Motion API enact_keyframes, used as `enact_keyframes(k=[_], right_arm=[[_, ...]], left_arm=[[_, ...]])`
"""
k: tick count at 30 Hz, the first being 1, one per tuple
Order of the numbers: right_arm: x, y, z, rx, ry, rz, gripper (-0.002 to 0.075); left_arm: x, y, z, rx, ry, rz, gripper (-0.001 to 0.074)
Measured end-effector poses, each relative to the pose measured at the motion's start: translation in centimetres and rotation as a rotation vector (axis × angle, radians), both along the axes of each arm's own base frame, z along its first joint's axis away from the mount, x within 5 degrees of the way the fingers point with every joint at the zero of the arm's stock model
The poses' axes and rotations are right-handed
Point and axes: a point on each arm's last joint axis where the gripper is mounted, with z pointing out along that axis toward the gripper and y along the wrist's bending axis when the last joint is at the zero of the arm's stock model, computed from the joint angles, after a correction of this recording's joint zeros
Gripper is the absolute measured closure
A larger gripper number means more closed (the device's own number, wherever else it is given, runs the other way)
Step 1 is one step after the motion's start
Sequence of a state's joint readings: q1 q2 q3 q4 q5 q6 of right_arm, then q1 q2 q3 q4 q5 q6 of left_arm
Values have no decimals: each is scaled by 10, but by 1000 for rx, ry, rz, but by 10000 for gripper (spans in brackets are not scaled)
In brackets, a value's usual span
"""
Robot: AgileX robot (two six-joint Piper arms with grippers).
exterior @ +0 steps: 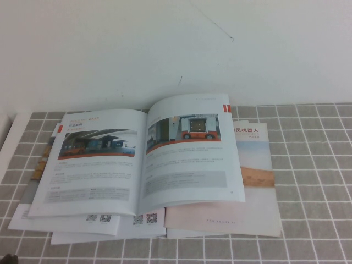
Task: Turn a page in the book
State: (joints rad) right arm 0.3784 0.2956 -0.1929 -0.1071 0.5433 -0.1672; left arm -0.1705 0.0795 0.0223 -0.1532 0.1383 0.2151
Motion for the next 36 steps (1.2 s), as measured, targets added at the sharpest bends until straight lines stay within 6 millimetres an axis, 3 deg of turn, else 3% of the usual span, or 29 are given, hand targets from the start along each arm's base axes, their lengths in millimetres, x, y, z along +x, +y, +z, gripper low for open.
enact_keyframes(k=[11, 20, 36], right_arm=[[0, 0, 0, 3, -1, 0, 728], [0, 0, 0, 4, -1, -1, 728], [0, 0, 0, 4, -1, -1, 728]], left_arm=[[-6, 8, -5, 112, 15, 99, 738], [-8, 5, -9, 10, 79, 90, 738], [-8, 5, -9, 2, 83, 89, 738]])
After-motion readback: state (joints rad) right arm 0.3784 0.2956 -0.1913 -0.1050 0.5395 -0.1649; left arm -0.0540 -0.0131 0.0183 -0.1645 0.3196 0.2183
